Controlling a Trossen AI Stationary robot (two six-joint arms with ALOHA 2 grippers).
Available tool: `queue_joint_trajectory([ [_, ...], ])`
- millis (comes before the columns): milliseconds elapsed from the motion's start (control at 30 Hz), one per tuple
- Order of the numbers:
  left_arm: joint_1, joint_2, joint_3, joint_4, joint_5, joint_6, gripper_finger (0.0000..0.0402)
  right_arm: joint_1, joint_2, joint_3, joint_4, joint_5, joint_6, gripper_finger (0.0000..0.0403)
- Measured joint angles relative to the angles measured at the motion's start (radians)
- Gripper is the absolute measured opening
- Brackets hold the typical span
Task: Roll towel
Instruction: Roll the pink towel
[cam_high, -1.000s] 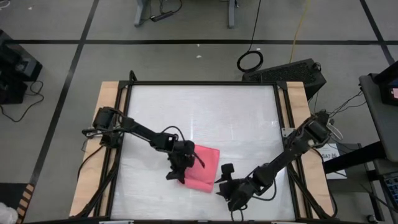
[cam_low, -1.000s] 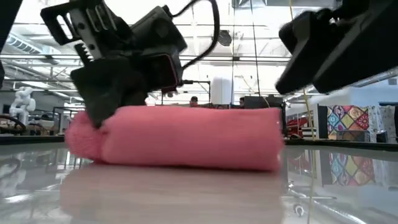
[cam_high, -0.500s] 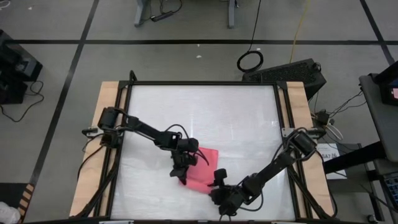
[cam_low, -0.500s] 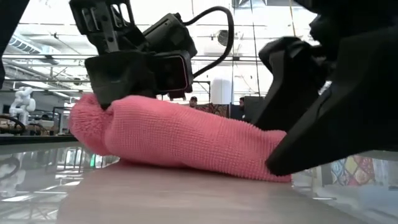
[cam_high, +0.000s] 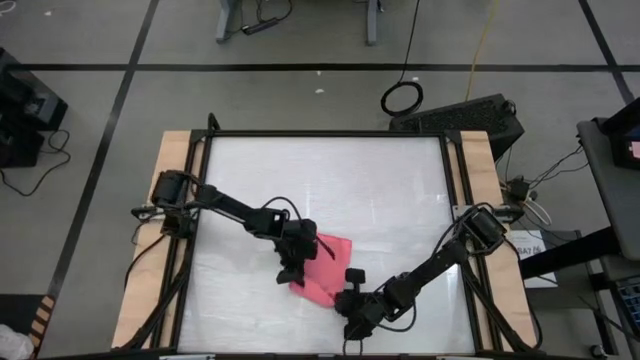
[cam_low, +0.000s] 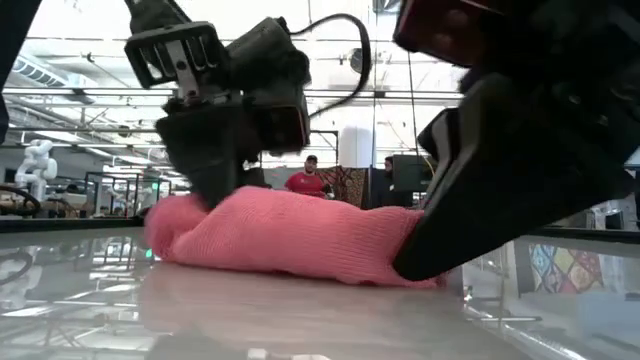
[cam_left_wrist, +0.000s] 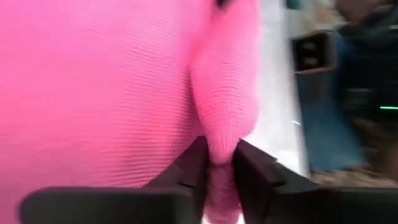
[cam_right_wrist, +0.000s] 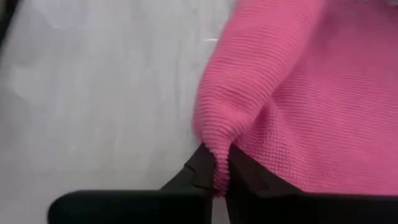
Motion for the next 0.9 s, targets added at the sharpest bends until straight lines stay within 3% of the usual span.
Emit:
queue_joint_trajectory([
  [200, -0.030, -0.154, 0.005, -0.115, -0.290, 0.225, 0.0159, -0.030, -0.013, 0.000, 0.034, -0.150, 0.057, 0.0004],
  [367, -0.121, -0.242, 0.003, -0.239, -0.505, 0.405, 0.0204, -0.060, -0.040, -0.003, 0.014, -0.232, 0.103, 0.0003],
  [700, -0.383, -0.220, 0.002, -0.124, -0.891, 0.600, 0.0212, -0.085, -0.175, -0.097, 0.026, -0.242, 0.244, 0.0001],
  [900, -0.403, -0.141, 0.003, -0.003, -0.952, 0.648, 0.0213, -0.126, -0.272, -0.210, 0.086, -0.303, 0.365, 0.0001],
])
